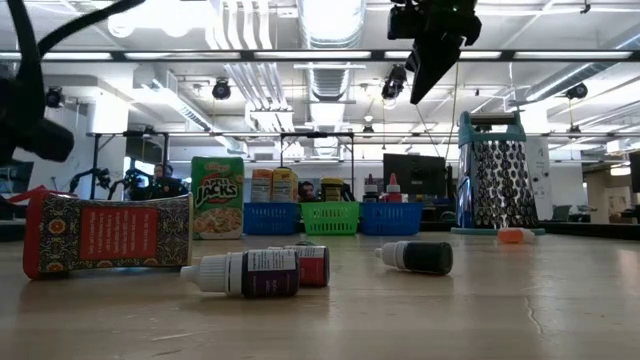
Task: Pick & Place Kitchen Items
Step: Put the green seasoning bottle into the green bin
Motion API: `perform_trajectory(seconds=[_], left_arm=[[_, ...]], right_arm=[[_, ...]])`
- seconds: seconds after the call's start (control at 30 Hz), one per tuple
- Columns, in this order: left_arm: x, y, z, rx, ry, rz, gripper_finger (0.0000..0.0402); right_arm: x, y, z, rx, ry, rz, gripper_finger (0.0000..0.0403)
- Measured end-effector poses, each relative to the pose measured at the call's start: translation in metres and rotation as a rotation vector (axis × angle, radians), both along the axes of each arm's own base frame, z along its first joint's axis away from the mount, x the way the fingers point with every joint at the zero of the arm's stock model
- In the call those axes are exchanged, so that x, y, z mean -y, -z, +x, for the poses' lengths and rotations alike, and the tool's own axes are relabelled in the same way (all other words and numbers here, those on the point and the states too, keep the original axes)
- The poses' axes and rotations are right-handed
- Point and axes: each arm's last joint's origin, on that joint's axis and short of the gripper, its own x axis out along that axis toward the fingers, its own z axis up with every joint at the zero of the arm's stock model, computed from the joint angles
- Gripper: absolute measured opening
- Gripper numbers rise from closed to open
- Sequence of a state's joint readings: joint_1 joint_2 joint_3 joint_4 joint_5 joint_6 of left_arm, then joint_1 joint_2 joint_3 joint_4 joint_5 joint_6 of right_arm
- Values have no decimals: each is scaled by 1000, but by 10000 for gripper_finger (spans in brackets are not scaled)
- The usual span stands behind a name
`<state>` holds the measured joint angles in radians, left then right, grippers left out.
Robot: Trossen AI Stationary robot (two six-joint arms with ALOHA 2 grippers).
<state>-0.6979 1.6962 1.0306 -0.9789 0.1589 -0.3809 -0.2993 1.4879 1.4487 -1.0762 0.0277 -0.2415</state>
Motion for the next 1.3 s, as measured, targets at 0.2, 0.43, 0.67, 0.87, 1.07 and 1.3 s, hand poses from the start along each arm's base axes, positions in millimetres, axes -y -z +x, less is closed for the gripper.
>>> perform_trajectory(seconds=[0.2,0.43,0.67,0.87,1.07,1.3], left_arm=[[3,17,4,-46,25,36,303],[3,21,4,-53,91,49,296],[1,17,4,-11,70,64,227],[1,16,4,-4,32,65,205],[1,17,5,5,-44,75,227],[1,17,6,-11,-79,55,236]], right_arm=[[0,-1,1,16,-5,-8,8],[0,-1,1,10,3,-3,8],[1,-1,2,21,10,-3,8],[1,-2,3,36,19,-2,8],[1,-2,3,35,23,1,8],[1,-2,3,37,29,4,8]])
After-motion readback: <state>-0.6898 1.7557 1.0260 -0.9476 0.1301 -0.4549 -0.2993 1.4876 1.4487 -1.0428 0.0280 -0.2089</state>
